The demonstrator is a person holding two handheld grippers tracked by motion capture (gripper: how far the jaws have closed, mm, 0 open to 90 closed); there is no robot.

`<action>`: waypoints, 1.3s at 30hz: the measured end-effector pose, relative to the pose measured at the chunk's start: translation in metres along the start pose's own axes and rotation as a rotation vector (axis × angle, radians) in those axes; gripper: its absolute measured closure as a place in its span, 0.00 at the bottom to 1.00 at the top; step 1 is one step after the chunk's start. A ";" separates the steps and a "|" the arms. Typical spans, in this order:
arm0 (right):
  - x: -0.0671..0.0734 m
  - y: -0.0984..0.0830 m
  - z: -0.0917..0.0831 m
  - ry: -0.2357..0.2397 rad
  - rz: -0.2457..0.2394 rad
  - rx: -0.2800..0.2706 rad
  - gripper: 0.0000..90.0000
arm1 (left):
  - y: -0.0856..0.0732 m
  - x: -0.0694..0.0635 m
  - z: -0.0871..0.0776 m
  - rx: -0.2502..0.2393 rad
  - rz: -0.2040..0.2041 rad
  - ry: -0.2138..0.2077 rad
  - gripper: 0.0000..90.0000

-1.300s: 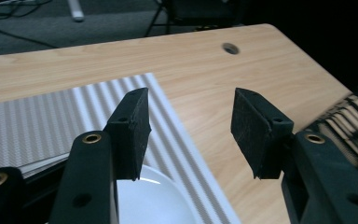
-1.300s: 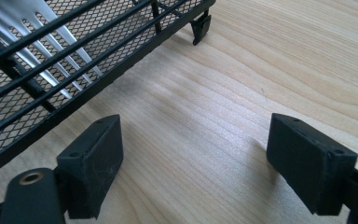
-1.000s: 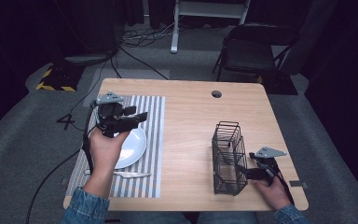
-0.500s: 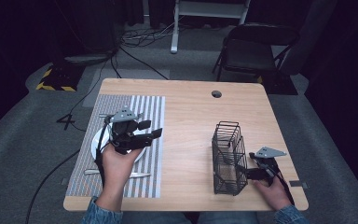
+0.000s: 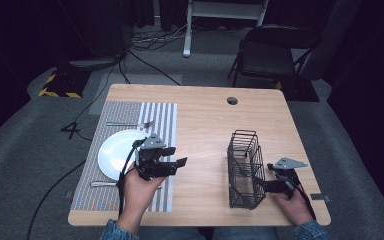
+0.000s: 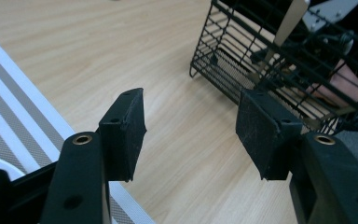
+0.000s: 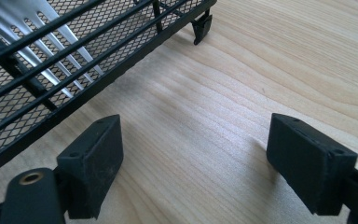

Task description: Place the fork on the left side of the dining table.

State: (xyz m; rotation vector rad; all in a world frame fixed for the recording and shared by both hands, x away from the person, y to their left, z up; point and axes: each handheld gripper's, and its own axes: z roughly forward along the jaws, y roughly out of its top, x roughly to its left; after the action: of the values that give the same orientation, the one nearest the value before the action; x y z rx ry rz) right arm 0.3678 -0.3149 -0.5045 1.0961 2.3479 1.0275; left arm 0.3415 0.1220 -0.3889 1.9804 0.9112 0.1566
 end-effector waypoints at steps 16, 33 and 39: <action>0.000 0.000 0.000 0.000 0.000 0.000 0.21 | -0.030 -0.011 0.051 0.051 -0.023 0.001 0.49; 0.000 0.000 0.000 0.000 0.000 0.000 0.21 | -0.047 -0.017 0.088 0.186 -0.019 0.039 0.49; 0.000 0.000 0.000 0.000 0.000 0.000 0.21 | -0.050 -0.024 0.099 0.230 0.024 0.067 0.49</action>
State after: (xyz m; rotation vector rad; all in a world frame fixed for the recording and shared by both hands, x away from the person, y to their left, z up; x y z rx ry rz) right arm 0.3678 -0.3149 -0.5045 1.0960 2.3479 1.0277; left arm 0.3410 0.0529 -0.4791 2.2103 0.9847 0.1378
